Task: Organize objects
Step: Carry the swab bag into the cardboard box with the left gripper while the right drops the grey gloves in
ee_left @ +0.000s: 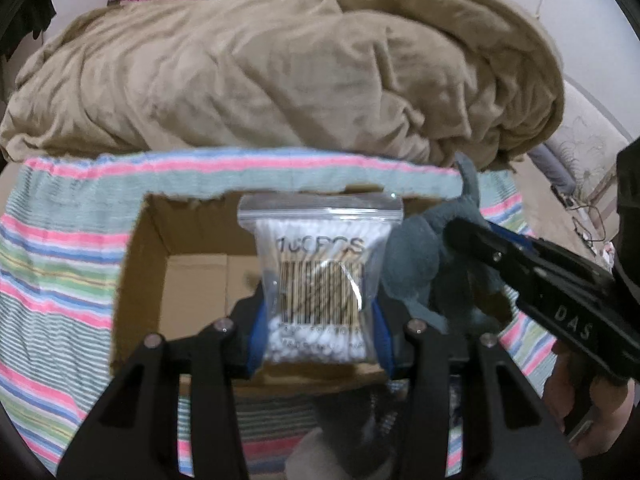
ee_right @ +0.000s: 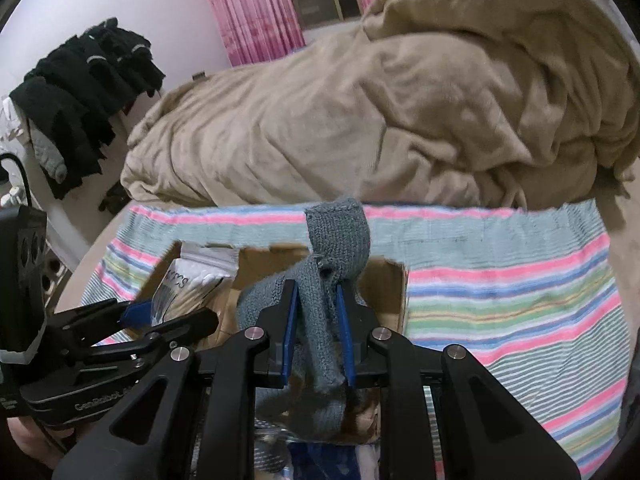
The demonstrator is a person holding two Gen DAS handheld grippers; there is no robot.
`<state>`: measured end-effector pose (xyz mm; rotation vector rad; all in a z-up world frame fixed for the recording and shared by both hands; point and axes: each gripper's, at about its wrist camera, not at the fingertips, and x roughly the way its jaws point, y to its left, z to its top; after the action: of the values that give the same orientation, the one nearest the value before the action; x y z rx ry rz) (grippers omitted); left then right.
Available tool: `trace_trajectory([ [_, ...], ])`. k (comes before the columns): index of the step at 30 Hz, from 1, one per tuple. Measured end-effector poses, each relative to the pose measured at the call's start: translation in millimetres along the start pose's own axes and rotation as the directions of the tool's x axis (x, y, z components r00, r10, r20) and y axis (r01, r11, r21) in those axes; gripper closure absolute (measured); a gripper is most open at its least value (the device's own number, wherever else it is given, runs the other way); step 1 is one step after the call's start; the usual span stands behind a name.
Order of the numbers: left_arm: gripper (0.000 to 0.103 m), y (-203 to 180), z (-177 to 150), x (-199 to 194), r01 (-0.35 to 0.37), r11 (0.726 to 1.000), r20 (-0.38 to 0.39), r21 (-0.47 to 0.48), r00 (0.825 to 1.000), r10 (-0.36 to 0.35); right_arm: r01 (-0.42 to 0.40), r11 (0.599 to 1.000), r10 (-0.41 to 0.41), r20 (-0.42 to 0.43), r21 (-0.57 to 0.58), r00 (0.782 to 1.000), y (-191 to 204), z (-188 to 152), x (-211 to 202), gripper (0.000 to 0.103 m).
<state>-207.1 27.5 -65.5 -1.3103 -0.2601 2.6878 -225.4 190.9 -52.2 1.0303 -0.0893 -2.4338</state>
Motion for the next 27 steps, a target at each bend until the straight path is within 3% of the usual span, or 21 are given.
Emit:
trace_trajectory([
  [10, 0.056, -1, -11, 21, -0.005, 1.0, -0.071, -0.003, 0.997, 0.005, 0.053, 0.999, -0.053, -0.047, -0.012, 0.997, -3, -21, 22, 0.08],
  [14, 0.053, -1, -11, 14, -0.019, 1.0, -0.074, -0.002, 0.997, 0.019, 0.068, 0.997, -0.069, -0.056, -0.02, 0.996, 0, -20, 20, 0.07],
  [18, 0.036, 2, -11, -5, -0.023, 1.0, -0.038, -0.018, 0.999, 0.022, 0.074, 0.997, -0.075, -0.038, -0.019, 0.996, 3, -18, 8, 0.049],
  [27, 0.032, 7, -14, -64, -0.022, 1.0, 0.045, -0.016, 0.999, 0.022, 0.085, 0.995, -0.084, 0.012, -0.054, 0.996, 25, -14, -33, 0.046],
])
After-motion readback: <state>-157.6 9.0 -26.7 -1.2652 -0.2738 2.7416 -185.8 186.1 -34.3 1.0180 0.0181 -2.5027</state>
